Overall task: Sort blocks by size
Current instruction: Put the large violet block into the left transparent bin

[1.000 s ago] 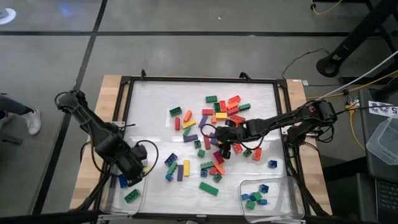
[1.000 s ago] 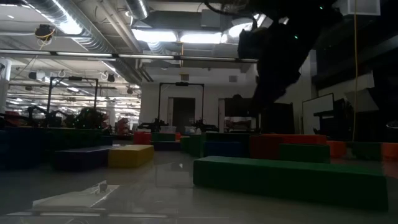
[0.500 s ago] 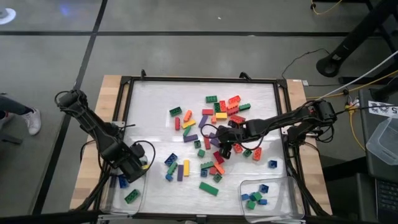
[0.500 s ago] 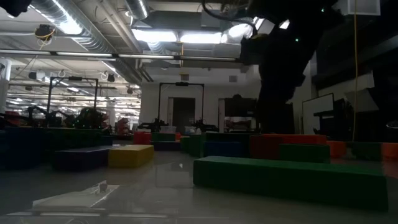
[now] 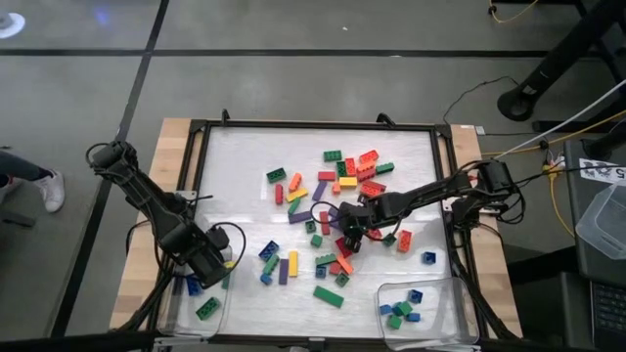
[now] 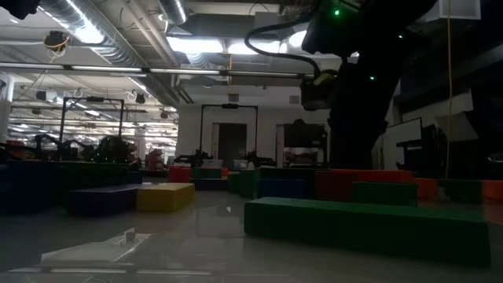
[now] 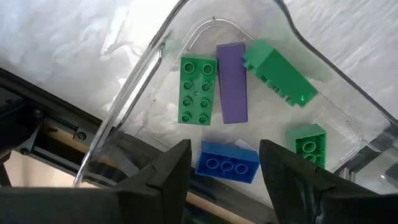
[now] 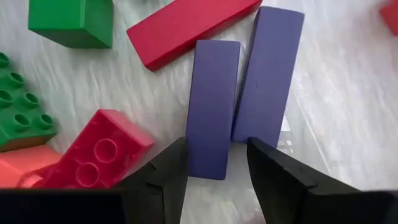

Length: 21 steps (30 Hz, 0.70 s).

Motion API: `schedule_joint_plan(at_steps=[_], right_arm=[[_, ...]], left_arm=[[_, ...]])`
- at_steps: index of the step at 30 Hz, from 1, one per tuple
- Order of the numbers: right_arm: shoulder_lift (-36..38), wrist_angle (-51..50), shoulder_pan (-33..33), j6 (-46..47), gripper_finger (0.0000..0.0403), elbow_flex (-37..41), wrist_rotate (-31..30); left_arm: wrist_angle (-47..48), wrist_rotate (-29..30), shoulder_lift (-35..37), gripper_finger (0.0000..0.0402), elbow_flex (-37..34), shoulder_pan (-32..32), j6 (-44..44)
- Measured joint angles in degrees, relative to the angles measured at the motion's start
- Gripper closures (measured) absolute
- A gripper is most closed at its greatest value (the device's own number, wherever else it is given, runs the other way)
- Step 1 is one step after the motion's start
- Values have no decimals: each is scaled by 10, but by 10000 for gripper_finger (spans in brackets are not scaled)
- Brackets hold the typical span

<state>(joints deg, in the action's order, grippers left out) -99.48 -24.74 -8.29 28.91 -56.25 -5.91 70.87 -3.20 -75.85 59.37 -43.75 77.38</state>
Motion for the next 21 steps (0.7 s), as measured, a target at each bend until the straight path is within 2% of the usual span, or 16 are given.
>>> schedule_joint_plan(at_steps=[11, 21], right_arm=[[-4, 9, 0, 0, 237, 0, 1], [-5, -18, 1, -9, 237, -38, 5]], left_arm=[[-3, 26, 0, 224, 0, 0, -26], [-19, 26, 0, 224, 0, 0, -24]])
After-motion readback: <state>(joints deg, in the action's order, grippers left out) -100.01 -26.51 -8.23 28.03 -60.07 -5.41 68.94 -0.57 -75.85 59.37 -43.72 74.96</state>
